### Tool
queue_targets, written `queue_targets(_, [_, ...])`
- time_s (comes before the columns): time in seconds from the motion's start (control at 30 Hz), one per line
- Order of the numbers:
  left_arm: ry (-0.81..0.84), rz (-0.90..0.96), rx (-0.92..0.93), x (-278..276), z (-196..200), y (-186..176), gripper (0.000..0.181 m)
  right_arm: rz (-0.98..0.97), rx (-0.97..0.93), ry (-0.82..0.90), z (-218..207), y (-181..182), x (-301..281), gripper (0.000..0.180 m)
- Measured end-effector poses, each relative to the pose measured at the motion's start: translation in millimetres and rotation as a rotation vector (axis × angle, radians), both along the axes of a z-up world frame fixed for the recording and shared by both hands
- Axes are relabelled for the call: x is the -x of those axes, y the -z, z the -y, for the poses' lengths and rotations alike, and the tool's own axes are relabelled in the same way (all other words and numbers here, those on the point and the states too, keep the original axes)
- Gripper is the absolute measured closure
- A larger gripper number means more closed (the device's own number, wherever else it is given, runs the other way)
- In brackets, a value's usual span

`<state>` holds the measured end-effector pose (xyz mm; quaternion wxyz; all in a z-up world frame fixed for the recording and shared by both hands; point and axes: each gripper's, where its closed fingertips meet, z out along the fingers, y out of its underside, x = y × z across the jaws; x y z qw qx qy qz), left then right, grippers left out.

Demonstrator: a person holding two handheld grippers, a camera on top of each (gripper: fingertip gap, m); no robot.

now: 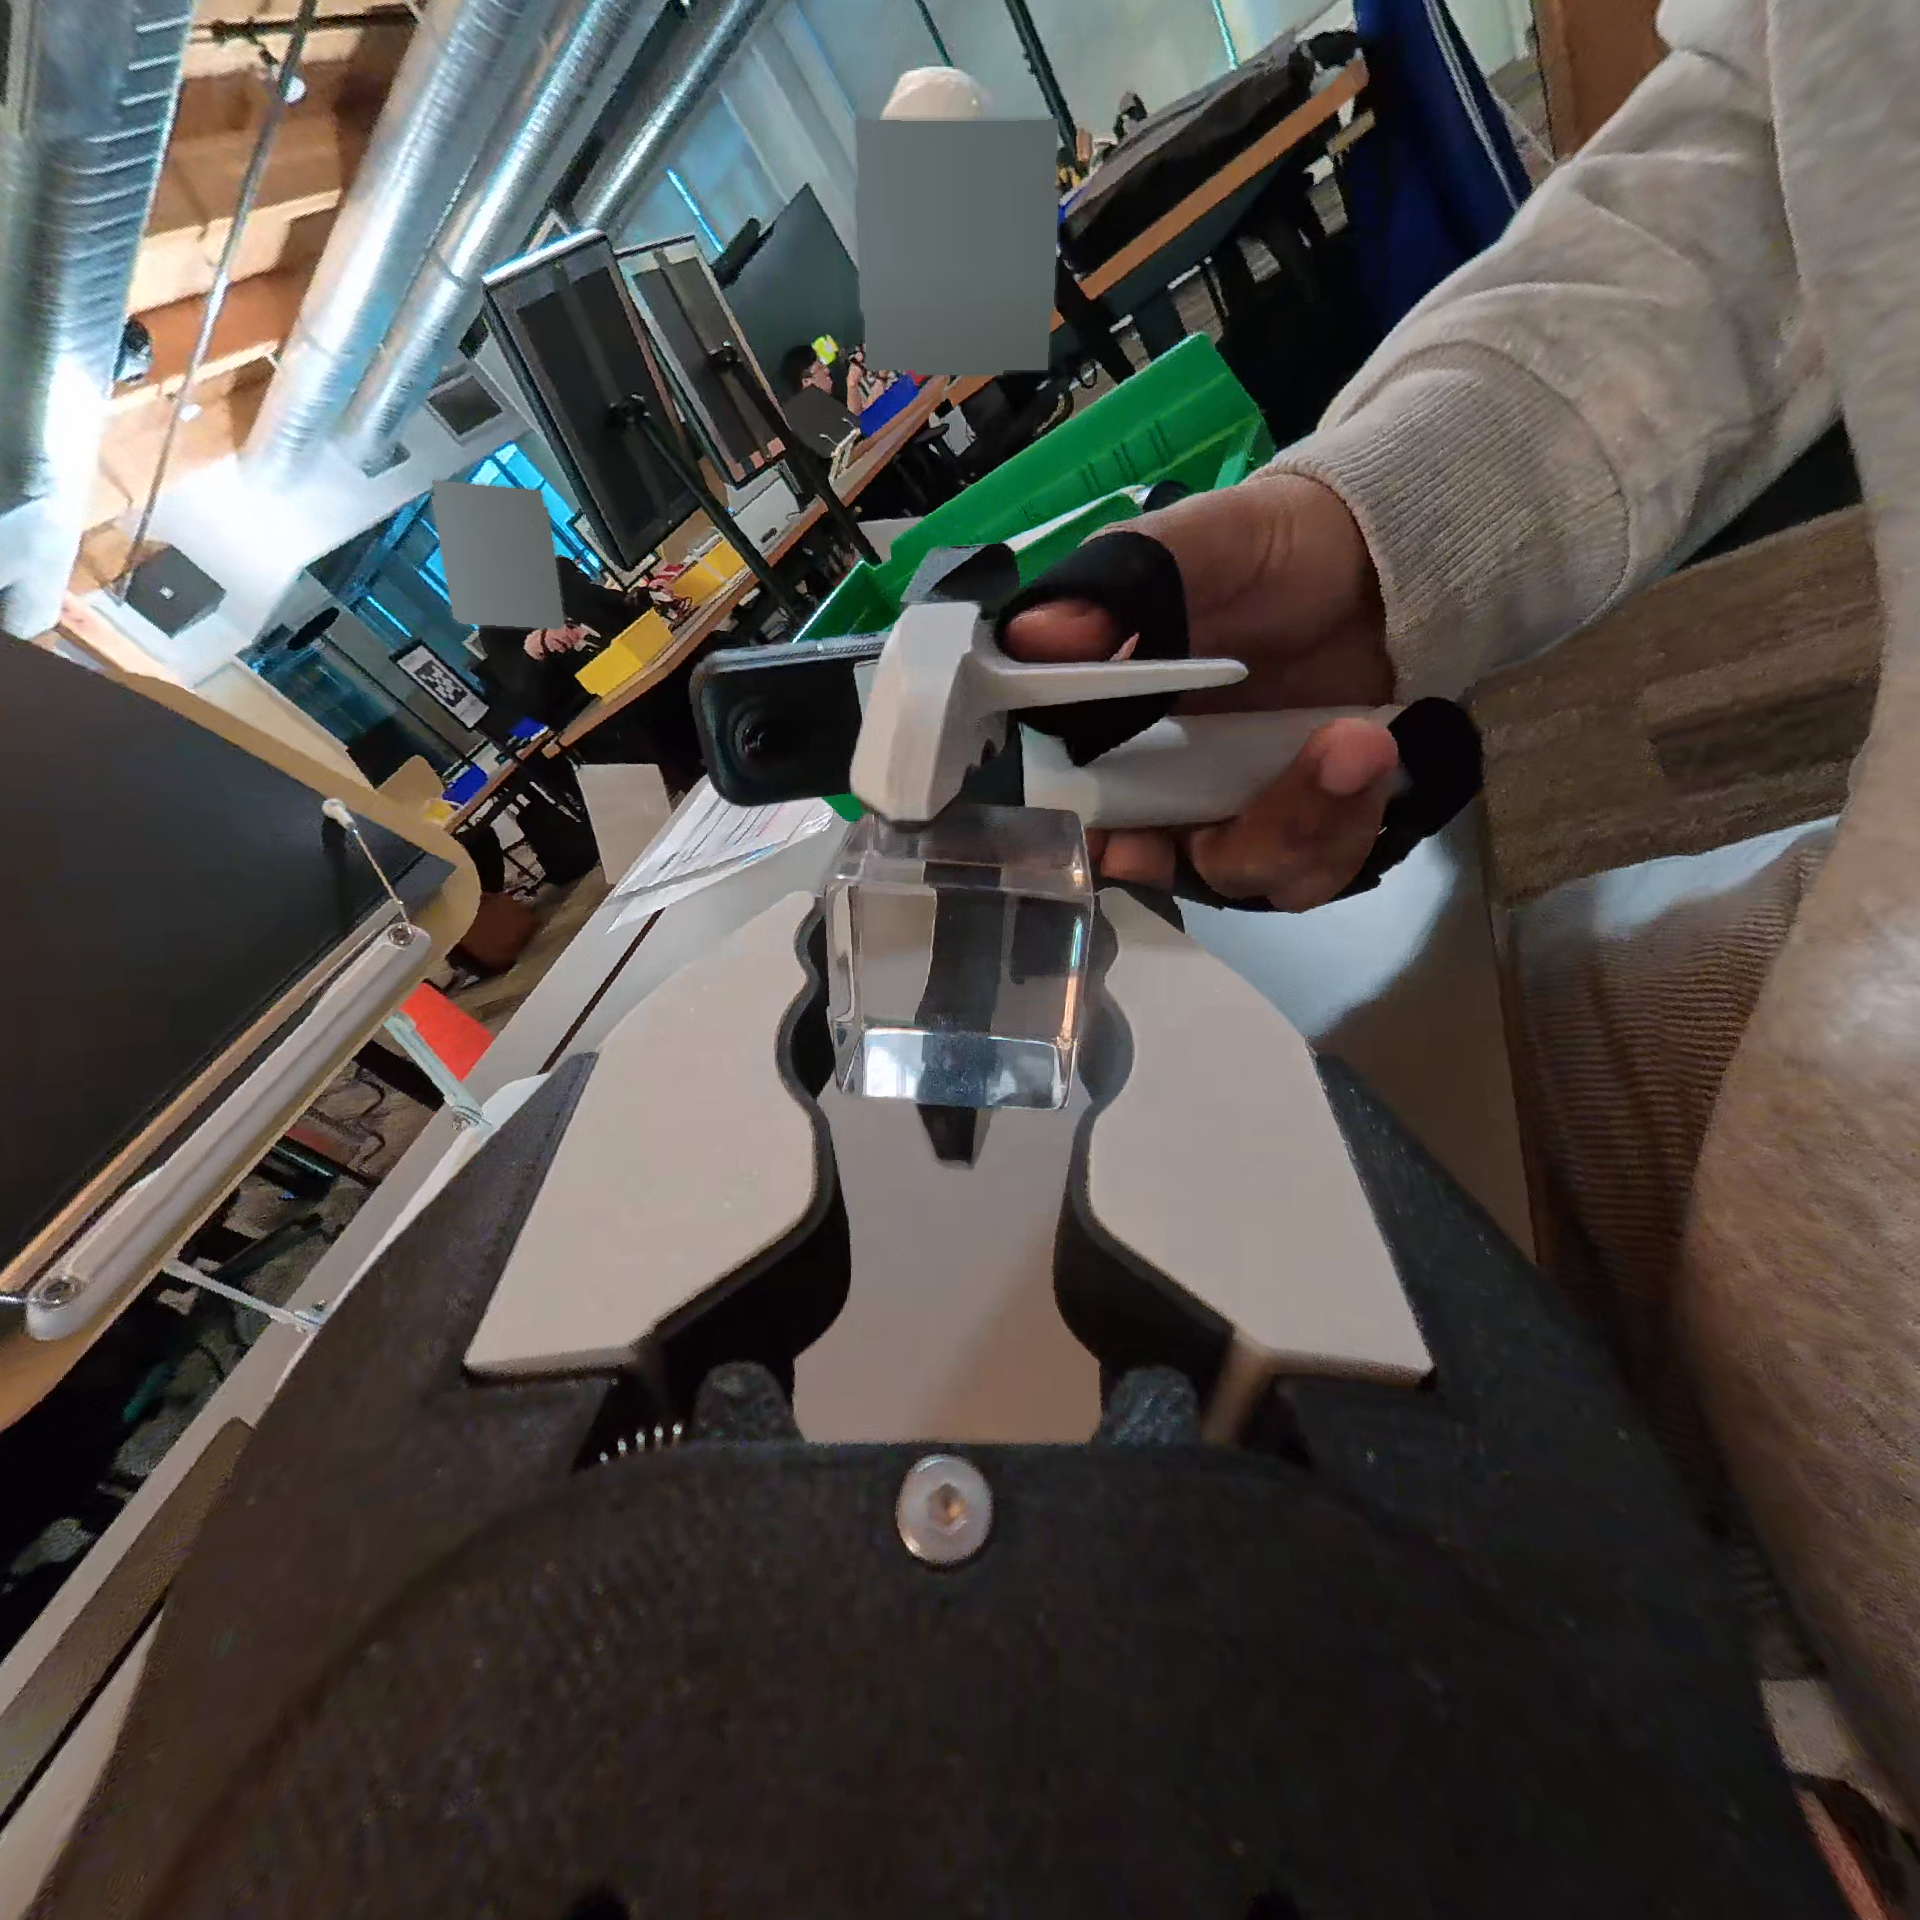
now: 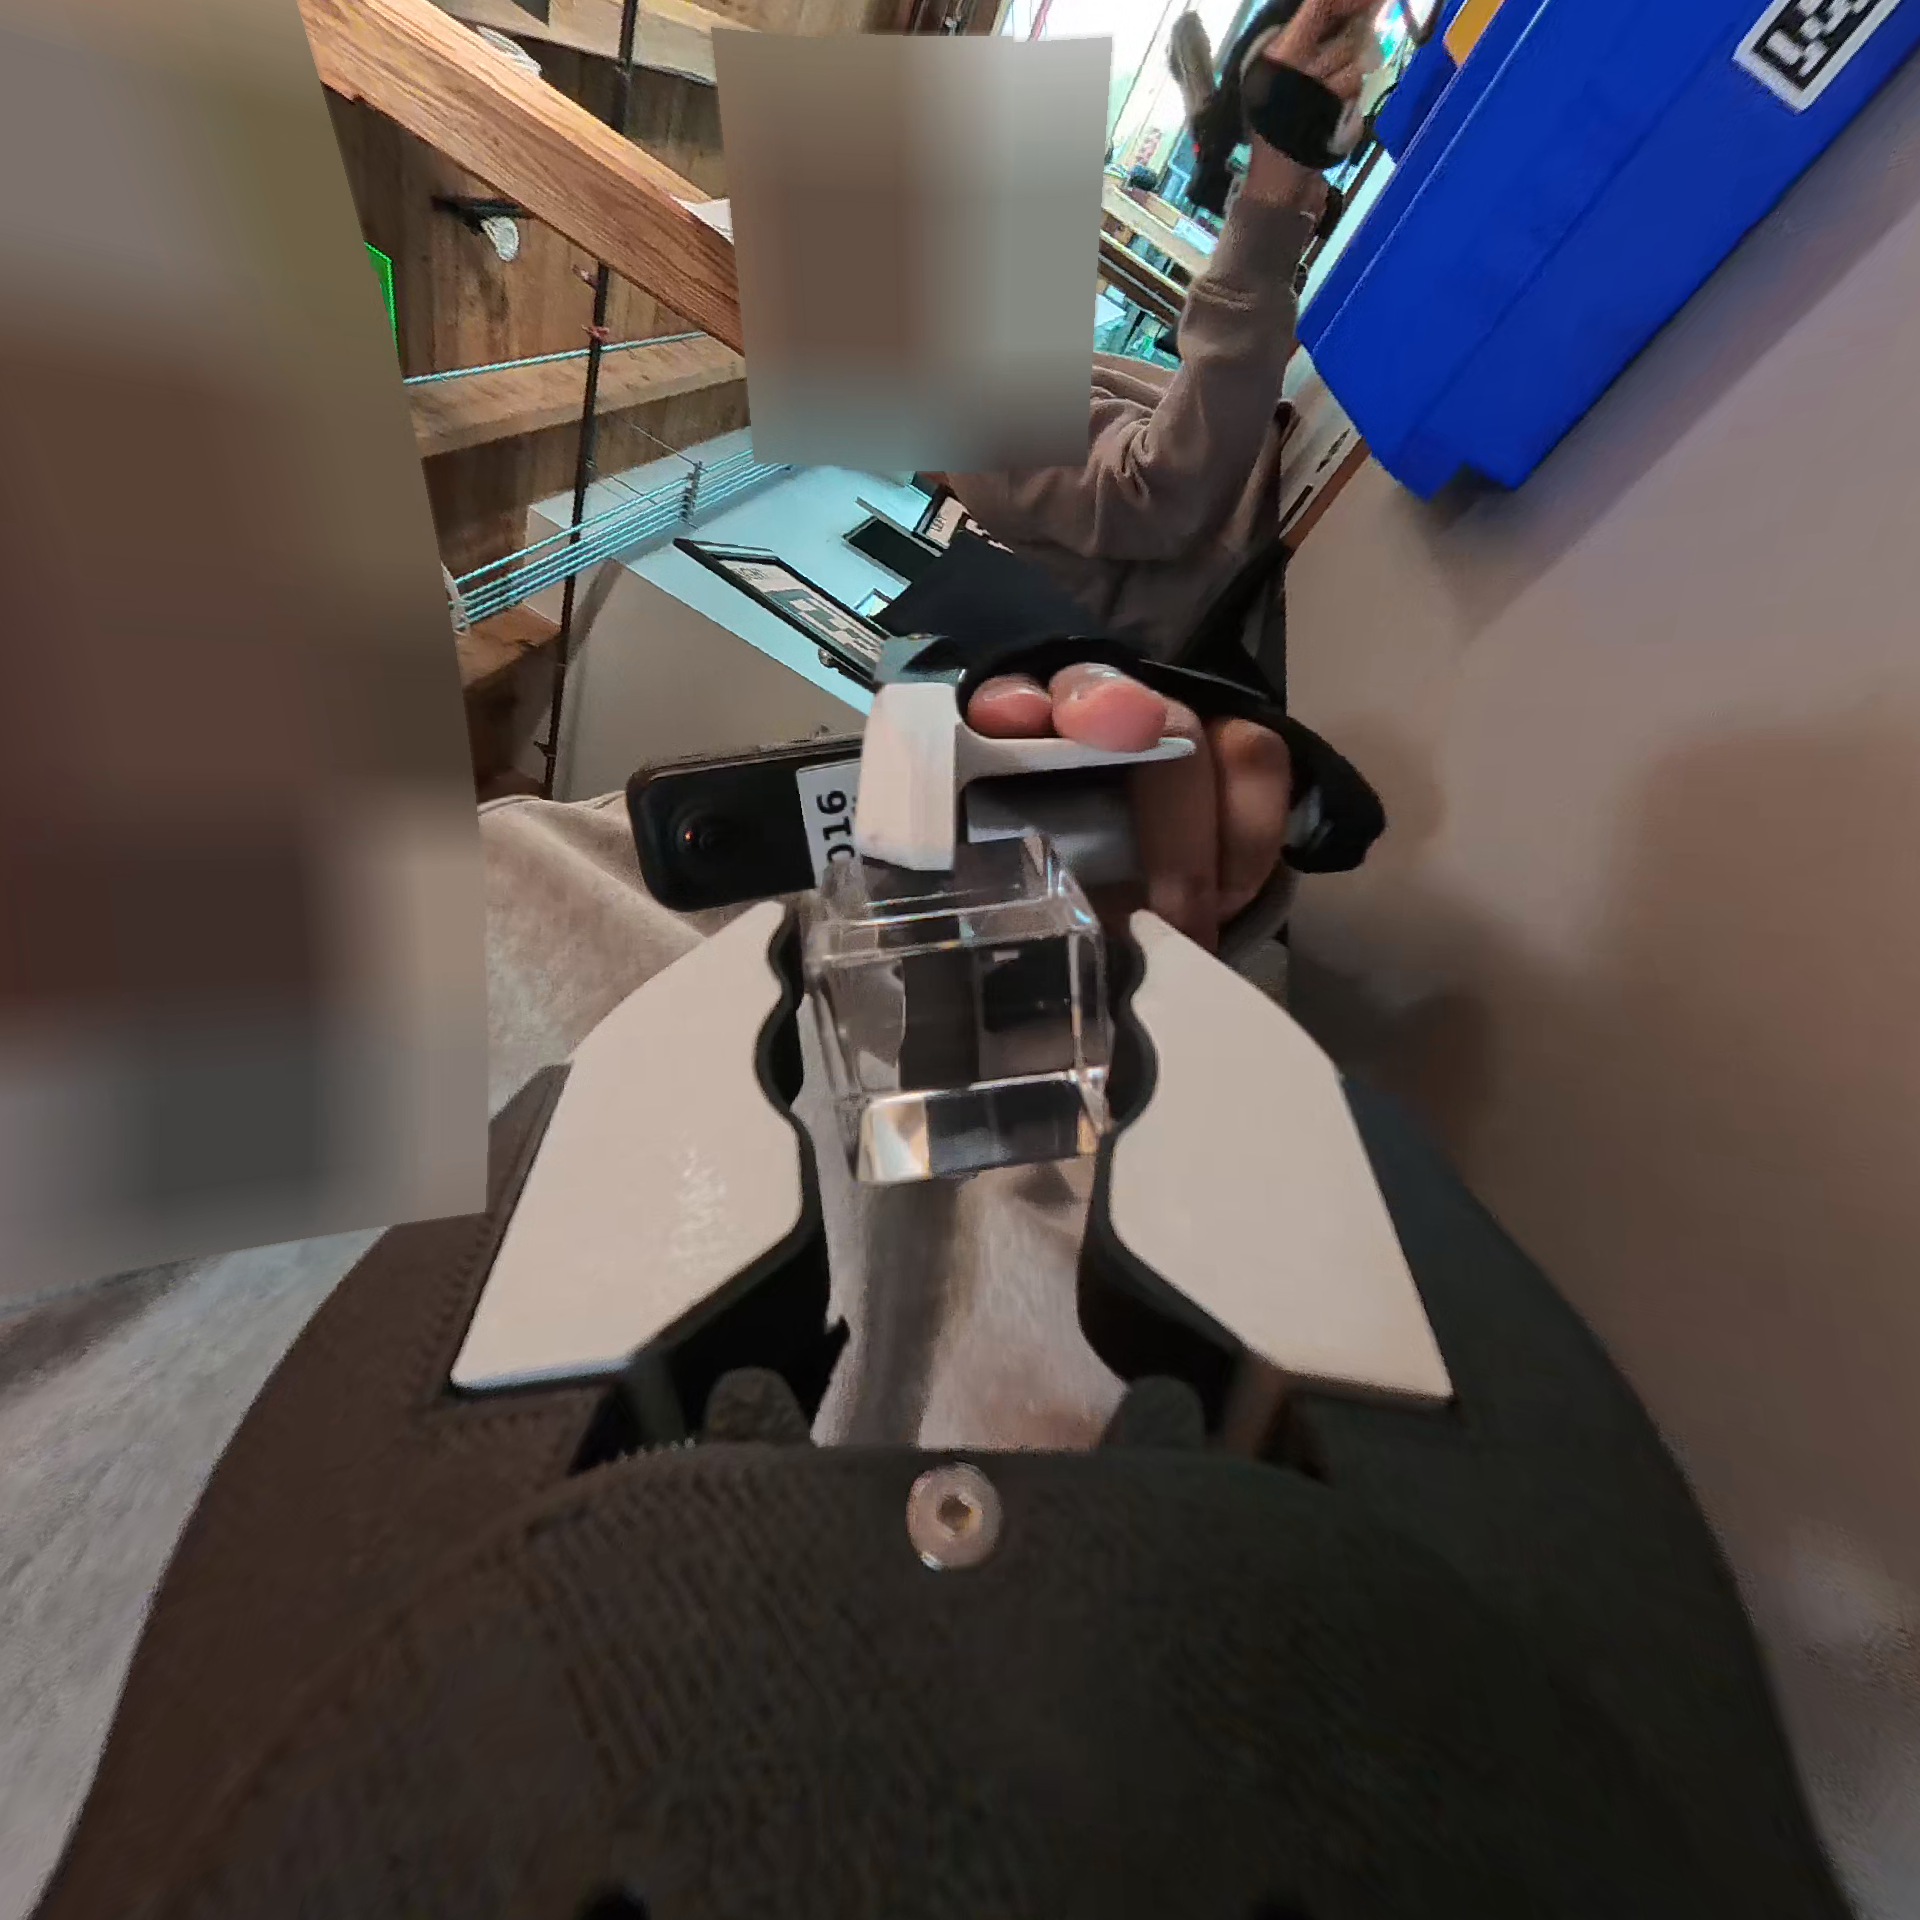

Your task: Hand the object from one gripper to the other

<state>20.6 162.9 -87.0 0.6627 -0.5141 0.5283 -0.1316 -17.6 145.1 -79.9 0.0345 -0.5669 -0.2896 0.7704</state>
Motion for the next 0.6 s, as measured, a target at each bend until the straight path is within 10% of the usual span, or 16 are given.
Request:
queue_targets(0.27, [-0.006, 0.007, 0.01, -1, -1, 1, 0.135, 0.013, -0.01, 0.026, 0, 3, 3, 0.126])
queue_targets(0.6, [-0.048, 0.264, 0.27, 13, -23, -4, 0.086, 0.067, -0.299, 0.237, -38, 5, -11, 0.126])
